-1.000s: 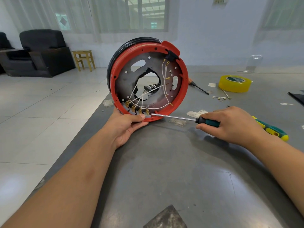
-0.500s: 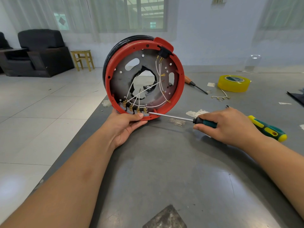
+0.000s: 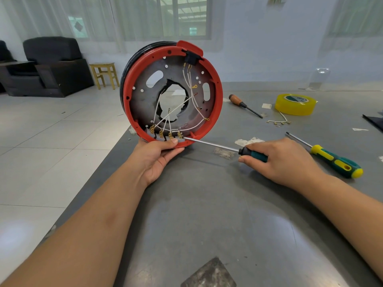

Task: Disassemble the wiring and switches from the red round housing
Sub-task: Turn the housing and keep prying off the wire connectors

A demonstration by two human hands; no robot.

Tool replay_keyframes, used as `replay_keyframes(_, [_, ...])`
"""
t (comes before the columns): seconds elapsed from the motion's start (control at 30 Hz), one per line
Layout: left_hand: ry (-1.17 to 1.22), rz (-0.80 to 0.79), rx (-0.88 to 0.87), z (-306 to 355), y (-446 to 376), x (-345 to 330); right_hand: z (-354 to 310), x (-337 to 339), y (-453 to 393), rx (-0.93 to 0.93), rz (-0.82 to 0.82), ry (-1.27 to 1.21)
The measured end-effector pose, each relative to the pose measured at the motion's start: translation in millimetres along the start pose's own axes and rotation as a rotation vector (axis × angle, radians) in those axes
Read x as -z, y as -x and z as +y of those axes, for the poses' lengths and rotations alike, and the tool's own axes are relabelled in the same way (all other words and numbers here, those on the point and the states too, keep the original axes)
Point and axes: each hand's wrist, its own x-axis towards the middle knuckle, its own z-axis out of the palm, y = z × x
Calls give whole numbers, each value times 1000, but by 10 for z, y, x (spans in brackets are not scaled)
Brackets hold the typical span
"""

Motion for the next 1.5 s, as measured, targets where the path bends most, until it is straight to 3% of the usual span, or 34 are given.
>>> replay_keyframes(0.47, [26,-8,21,-22,41,-27,-36,51,-10,-75,-9,-55])
replay_keyframes(1.23, [-9,-42,32,-8,67,-32,162,133,-60,51,-3,108])
replay_keyframes(1.5, [-14,-61,20,-24,49,-25,18,204,-116,67,-166,320])
